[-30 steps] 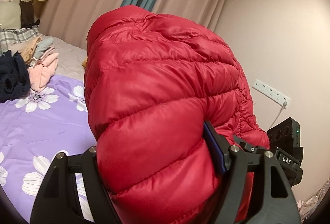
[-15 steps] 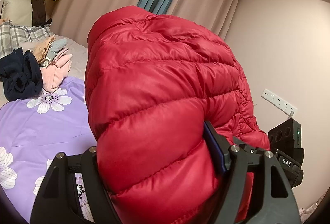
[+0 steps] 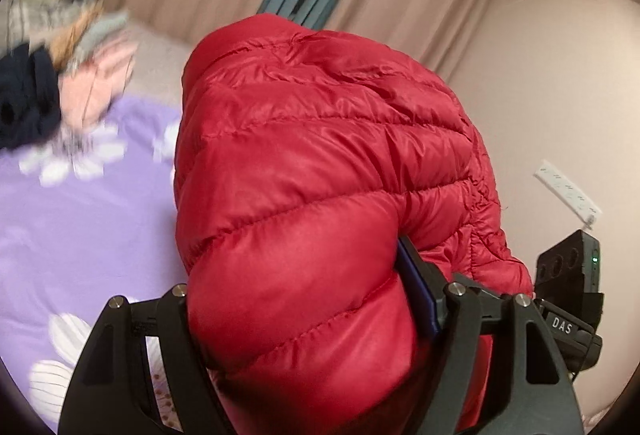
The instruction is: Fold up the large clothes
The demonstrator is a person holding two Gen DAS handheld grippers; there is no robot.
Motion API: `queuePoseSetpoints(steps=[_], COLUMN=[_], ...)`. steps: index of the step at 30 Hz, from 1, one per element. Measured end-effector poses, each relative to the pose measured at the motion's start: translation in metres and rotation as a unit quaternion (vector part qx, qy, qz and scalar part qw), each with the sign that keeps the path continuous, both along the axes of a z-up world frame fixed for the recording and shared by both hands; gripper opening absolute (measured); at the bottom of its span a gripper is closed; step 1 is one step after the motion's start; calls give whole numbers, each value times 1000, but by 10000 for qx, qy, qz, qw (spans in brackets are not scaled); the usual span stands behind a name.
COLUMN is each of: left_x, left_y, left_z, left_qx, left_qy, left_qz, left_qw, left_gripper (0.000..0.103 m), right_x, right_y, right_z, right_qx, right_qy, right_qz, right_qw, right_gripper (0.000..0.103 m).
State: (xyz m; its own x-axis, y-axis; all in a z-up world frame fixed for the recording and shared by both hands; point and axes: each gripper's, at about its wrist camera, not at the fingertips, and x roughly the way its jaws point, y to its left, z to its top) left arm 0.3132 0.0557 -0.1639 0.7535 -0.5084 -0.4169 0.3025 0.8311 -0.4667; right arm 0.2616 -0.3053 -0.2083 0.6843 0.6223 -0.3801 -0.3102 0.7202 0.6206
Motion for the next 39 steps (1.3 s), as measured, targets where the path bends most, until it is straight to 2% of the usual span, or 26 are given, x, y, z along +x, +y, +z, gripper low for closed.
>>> queuePoseSetpoints(steps=[4,6,7,8,9,10,12,14,17,21,23,25,27,29,33,37,39], left_x=[43,63,64,62,60,60,58,56,53,54,53,39,22,5,-32,-72,-90], left_y=[-5,-6,-3,2,7,7,0,-2,1,1,-6,-10,-12,-12,-15,-7,-6], left_z=[-75,-126,-144,-155,-159,-157,-152,-150,-151,-146,-139,-123,-105,-87,-39,5,28], left_qx=[84,252,226,57,-91,-76,208,353,265,418,643,854,1031,1177,1627,1647,1672], left_qy=[814,1411,1440,1370,1354,1346,1269,1219,1248,1272,1360,1399,1337,1183,720,171,-52], left_qz=[94,162,219,213,170,172,246,321,326,446,553,616,690,791,823,853,860], left_qw=[9966,9895,9891,9903,9906,9907,9914,9914,9913,9900,9871,9845,9832,9828,9806,9825,9822], left_gripper=[74,81,92,92,92,92,92,92,93,96,95,91,84,78,78,78,79], right_x=[36,54,59,63,62,58,50,44,40,35,36,43,47,36,1,-36,-53], right_y=[-6,-8,-7,-6,-7,-11,-23,-24,-11,-16,-21,-28,-26,-27,-25,-22,-20], right_z=[-53,-93,-109,-128,-145,-155,-171,-171,-166,-171,-172,-170,-157,-141,-94,-49,-25], right_qx=[-389,-609,-814,-1066,-1061,-916,-420,-580,-809,-728,-680,-531,-446,-666,-1333,-1803,-1819], right_qy=[672,1139,1329,1492,1394,1301,1312,1188,1062,1029,1115,1460,1907,1974,1517,1097,740], right_qz=[-215,-332,-419,-463,-434,-415,-405,-436,-508,-511,-494,-515,-581,-734,-922,-1070,-1133], right_qw=[9967,9911,9869,9820,9836,9864,9896,9903,9897,9907,9902,9865,9789,9753,9751,9716,9740], right_gripper=[57,57,57,58,63,65,65,65,65,65,66,70,72,72,72,71,72])
